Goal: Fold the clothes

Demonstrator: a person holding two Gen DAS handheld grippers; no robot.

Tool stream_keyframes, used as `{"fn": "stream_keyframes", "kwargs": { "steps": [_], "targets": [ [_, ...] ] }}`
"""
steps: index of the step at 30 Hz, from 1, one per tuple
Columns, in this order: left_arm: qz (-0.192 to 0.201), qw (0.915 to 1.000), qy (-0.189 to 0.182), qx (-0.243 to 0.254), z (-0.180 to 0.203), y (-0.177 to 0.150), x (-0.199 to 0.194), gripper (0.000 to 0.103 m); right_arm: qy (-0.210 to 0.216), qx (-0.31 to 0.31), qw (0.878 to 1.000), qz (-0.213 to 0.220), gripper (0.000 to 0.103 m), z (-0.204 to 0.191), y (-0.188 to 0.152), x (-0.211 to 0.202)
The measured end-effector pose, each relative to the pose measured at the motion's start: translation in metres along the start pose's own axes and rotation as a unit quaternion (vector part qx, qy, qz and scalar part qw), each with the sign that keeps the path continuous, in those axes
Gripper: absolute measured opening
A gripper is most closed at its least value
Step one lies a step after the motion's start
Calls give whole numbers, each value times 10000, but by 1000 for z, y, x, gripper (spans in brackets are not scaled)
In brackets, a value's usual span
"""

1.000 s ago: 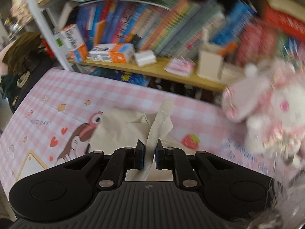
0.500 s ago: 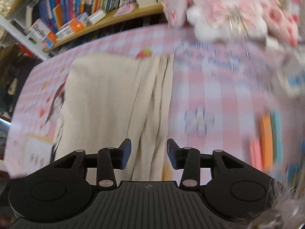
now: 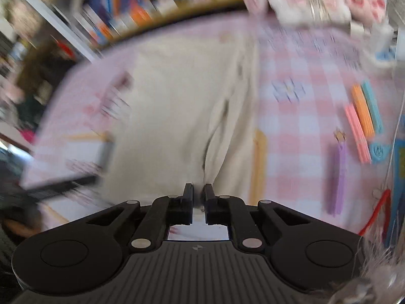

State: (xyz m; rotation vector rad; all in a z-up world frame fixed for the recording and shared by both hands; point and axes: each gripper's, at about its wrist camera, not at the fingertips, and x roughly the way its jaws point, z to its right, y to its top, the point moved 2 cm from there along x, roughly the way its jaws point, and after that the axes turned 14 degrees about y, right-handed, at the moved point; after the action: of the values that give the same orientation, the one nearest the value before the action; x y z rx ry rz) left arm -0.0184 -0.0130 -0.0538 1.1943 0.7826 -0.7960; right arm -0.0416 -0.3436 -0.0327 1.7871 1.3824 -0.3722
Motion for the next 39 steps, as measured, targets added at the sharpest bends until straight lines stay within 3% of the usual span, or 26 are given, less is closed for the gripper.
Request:
{"fn": "stream_keyframes", "kwargs": {
  "steps": [2,5,6,9,15,17,18,20,25,30,39],
  "targets": [
    [-4,10000,1,-29,-1,-1,3,45,-109,113,9998,130,9,0,-5,-8],
    [-91,9999,-53,-135,-4,-3,7,45,-780,292,9956,-434,11,24,-20,16],
    [-110,9998,-74,-156,-5,-4,7,45,-861,322,9947,-457,22,27,-23,18],
    [-102,9997,-129,-187,-7,-5,7,45,-806,174,9963,-255,35,23,-26,13],
    [-214,9976,-470,-468,-7,-3,13,40,-767,563,9952,-211,30,39,-32,22],
    [-366,9964,-531,-558,-5,-2,17,30,-677,627,9956,-127,20,40,-36,23],
    [-467,9957,-520,-603,-6,-1,20,14,-633,637,9959,-100,16,39,-38,23],
    [-460,9961,-478,-586,-5,2,19,6,-672,519,9964,-47,14,35,-41,24],
    [270,9975,-507,-420,-10,13,-34,5,-357,456,9983,-85,12,22,-45,28],
    [-288,9982,-83,-521,-43,-1,-18,5,-33,226,9987,-466,12,-3,-59,44],
    [-388,9983,-405,133,-56,-1,-13,11,-430,313,9974,-482,12,-13,-63,51]
  ]
}}
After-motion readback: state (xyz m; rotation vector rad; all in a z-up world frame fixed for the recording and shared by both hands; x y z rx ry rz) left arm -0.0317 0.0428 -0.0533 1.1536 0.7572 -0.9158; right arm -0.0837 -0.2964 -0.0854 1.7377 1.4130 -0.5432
